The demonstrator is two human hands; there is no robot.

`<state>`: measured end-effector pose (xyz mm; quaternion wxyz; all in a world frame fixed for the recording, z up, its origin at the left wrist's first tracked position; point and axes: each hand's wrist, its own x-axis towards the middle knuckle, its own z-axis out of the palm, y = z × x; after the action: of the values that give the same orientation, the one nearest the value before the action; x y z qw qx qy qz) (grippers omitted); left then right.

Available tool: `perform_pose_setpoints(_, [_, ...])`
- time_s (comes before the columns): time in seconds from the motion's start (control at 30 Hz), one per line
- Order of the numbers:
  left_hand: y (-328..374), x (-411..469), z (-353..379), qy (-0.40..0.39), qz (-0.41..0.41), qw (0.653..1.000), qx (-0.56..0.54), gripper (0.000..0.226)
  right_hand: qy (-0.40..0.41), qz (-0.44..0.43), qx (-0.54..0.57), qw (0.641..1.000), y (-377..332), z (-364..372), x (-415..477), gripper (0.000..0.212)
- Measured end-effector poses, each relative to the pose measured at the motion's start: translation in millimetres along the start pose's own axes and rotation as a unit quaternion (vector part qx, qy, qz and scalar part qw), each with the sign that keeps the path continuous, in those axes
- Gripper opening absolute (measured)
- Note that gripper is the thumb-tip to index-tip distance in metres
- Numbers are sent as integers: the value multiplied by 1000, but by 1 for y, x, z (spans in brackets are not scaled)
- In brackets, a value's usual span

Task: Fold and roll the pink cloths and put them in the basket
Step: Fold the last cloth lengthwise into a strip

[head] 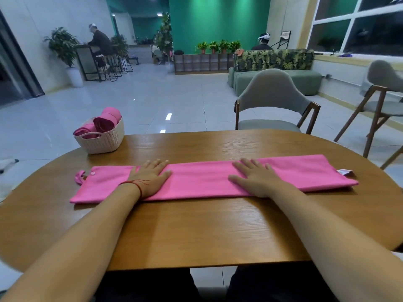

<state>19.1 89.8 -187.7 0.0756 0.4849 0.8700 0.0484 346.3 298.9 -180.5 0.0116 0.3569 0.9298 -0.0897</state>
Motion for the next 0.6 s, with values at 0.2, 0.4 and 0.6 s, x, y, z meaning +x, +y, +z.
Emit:
perform_pose_setpoints(0.2, [-95, 12, -4, 17, -110, 994, -9, 72, 16, 121, -4, 993, 114, -19, -29, 95])
perform_pose_setpoints(0.4, [-197, 74, 23, 28, -175, 984, 7, 106, 31, 217, -5, 976, 170, -28, -48, 97])
perform_pose_setpoints(0.6, [-148, 24, -11, 104, -225, 968, -31, 70, 32, 239, 6, 970, 170, -26, -50, 103])
